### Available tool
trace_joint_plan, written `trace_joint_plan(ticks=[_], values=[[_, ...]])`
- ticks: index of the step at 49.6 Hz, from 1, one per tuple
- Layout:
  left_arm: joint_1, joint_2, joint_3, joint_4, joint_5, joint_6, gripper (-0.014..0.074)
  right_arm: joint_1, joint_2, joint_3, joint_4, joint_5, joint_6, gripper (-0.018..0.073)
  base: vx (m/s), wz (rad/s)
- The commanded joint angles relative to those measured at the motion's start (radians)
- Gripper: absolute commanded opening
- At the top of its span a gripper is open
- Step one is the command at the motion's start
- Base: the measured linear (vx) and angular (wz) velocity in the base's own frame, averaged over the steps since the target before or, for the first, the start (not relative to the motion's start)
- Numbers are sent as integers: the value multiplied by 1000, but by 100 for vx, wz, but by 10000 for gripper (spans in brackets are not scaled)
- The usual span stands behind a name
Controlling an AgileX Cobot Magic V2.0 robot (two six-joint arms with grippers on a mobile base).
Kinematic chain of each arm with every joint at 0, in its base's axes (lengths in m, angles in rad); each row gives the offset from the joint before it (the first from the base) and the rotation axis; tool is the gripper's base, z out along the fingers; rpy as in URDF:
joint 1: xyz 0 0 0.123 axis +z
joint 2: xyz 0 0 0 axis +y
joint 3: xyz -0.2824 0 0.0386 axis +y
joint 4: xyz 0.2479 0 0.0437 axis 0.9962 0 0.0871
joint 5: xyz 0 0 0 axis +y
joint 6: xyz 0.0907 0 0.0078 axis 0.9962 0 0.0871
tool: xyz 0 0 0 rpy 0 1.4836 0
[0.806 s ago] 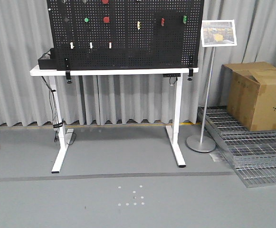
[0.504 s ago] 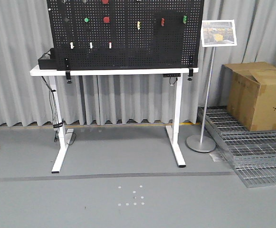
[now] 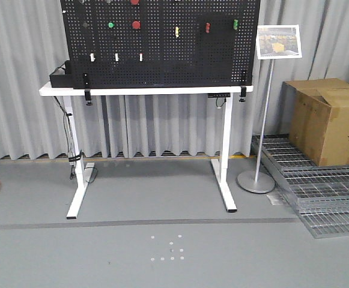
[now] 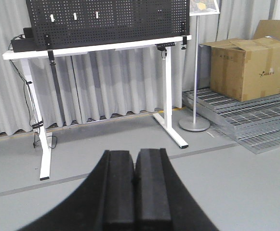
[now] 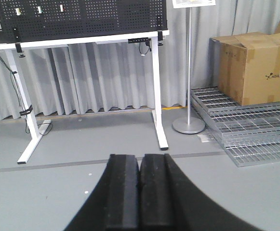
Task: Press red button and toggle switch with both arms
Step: 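Drive the base forward up to the black pegboard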
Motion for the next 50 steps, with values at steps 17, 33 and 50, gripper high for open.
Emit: trace_joint_plan(ticks=[17,33,50], values=[[-2,-1,33,-5,-84,-7,2,-4,16,9,-11,-79,-3,-3,15,8],[-2,-1,33,-5,-84,-7,2,-4,16,9,-11,-79,-3,-3,27,4],[-2,-1,33,-5,-84,-7,2,-4,16,9,-11,-79,-3,-3,39,-2]])
